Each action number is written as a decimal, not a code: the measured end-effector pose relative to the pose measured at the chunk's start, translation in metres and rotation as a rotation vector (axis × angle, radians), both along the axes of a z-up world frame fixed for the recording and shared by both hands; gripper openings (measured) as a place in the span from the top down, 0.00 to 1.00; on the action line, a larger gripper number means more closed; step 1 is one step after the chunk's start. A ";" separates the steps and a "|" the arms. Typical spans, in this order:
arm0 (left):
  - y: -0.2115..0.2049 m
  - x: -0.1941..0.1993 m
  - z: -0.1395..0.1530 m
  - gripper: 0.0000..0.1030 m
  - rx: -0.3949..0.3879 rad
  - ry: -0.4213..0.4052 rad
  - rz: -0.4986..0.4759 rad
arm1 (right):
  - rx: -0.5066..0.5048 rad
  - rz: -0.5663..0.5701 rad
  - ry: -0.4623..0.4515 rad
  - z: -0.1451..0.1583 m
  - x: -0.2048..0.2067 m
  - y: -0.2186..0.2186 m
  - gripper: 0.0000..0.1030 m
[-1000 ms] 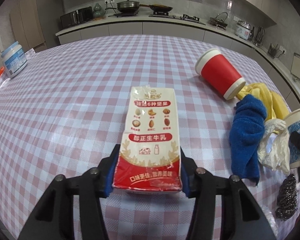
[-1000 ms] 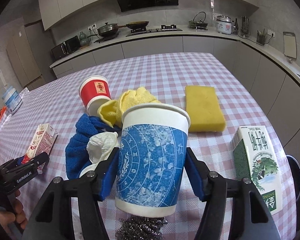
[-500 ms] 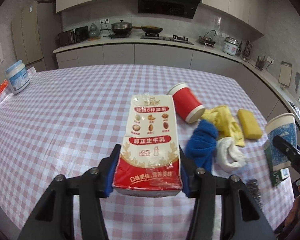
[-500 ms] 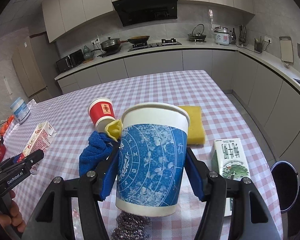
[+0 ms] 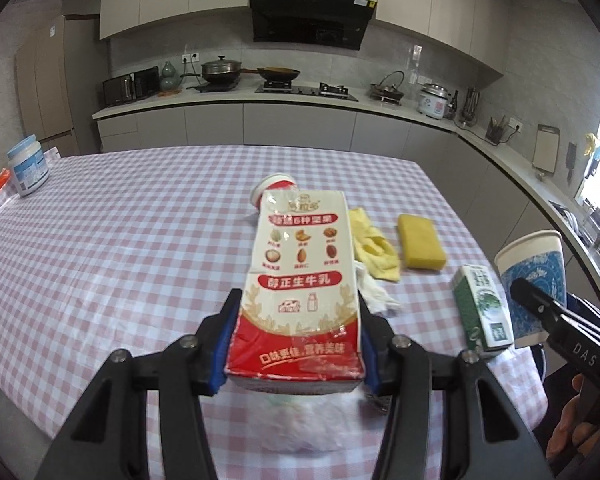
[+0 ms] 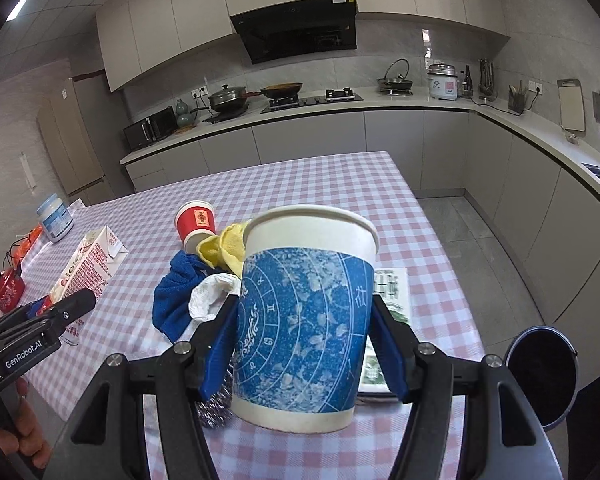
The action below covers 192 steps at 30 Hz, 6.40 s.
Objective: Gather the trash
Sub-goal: 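Carry both items to the black bucket and open both grippers to drop them, then move both tools back over the table toward the steel scrubber and green carton, then grasp the green milk carton with the right gripper while the left grasps the steel scrubber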
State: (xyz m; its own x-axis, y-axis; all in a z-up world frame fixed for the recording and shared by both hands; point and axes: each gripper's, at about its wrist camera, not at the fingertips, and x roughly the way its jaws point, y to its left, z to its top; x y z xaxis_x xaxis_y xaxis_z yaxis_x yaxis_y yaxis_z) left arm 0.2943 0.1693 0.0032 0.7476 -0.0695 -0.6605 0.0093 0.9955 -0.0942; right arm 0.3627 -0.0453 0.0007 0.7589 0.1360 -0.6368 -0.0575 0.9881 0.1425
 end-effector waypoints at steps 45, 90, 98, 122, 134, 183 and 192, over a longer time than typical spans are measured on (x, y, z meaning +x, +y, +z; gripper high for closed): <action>-0.388 0.003 -0.047 0.49 -0.040 0.121 -0.494 | 0.042 -0.415 0.115 -0.049 -0.097 -0.390 0.37; -0.410 -0.009 -0.028 0.27 0.047 0.190 -0.379 | -0.001 -0.404 0.157 -0.065 -0.084 -0.391 0.04; -0.327 -0.014 -0.001 0.25 0.062 0.116 -0.325 | 0.096 -0.291 0.081 -0.026 -0.089 -0.317 0.03; -0.114 -0.007 -0.039 0.24 0.120 0.132 -0.049 | 0.030 -0.035 0.116 -0.031 -0.031 -0.108 0.03; -0.097 0.004 -0.069 0.25 0.112 0.194 -0.055 | 0.003 0.007 0.110 -0.042 -0.004 -0.067 0.03; -0.101 0.026 -0.055 0.61 -0.005 0.106 -0.101 | 0.043 0.019 0.168 -0.071 0.033 -0.070 0.46; -0.140 0.027 -0.043 0.61 -0.014 0.080 -0.162 | 0.075 -0.036 0.136 -0.053 0.005 -0.111 0.46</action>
